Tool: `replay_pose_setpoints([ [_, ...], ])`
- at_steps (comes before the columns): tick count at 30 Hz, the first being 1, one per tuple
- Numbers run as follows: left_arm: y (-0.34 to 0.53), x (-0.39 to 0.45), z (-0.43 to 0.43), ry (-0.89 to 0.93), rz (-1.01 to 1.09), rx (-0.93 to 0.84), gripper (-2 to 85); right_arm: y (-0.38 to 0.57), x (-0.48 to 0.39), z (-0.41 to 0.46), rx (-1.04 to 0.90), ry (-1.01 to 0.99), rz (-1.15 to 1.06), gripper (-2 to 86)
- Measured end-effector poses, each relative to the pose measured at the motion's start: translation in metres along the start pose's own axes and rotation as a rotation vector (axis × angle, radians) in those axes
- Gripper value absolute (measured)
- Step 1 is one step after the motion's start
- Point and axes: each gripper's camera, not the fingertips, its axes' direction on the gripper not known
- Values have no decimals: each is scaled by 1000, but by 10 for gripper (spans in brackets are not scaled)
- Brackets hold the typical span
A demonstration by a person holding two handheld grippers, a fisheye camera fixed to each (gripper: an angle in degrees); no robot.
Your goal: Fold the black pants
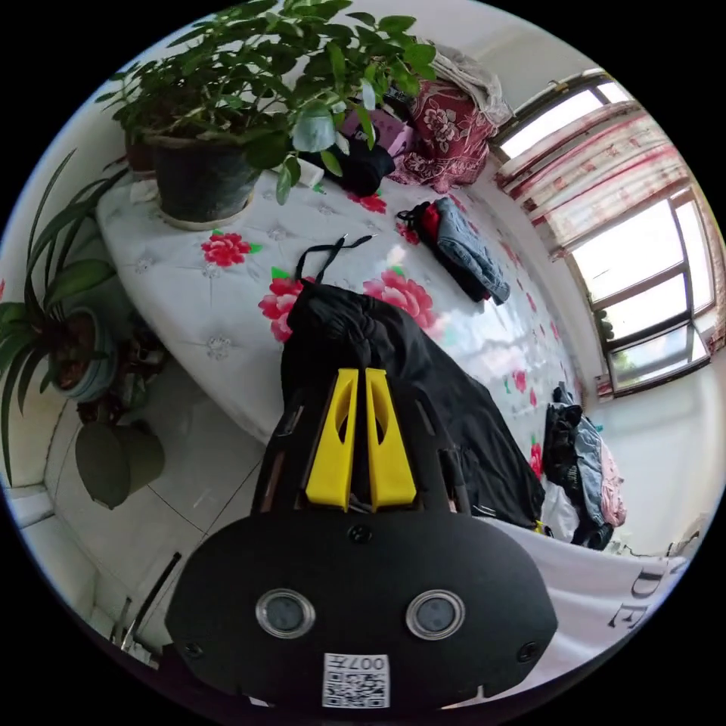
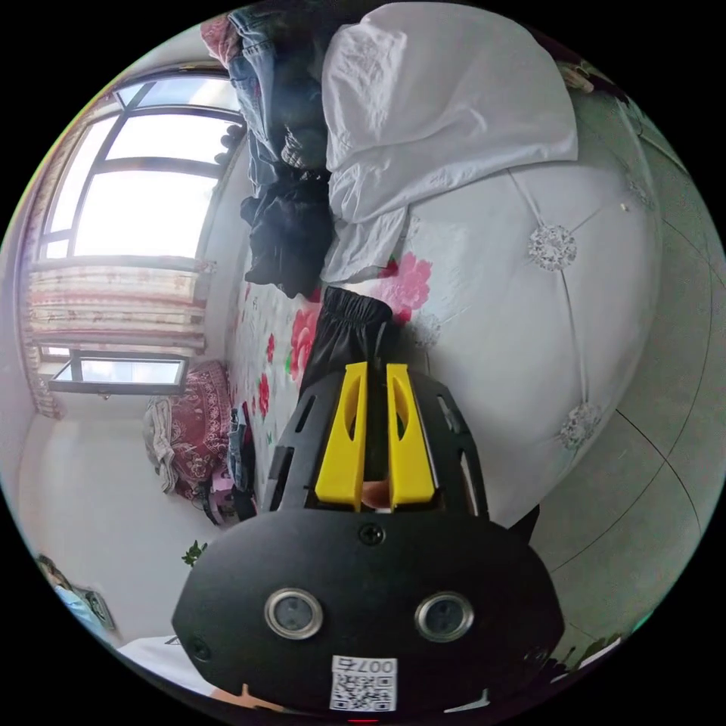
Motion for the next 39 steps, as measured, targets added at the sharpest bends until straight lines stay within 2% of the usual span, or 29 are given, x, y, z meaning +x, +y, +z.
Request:
replay_pose_setpoints([
  [3,16,-25,14,-41,-72,-64,-8,0,5,6,-14,0,25,25],
  [8,-6,2,52,-134,106,-116,-8,-6,0,19,-18,-11,59,18],
  [17,-73,54,126,-208,245,-213,1,2,-10,28,17,8,73,11],
  [25,-51,53,103,-209,262,-73,53,8,-40,14,89,219,-66,30],
  [30,-52,63,106,-242,241,-53,15,2,-62,23,90,269,-134,28],
  [33,-49,81,101,-287,312,-28,-3,3,-82,40,69,320,-208,21],
  [39,-57,84,63,-157,284,-13,-9,-3,-88,72,-54,444,-245,3],
])
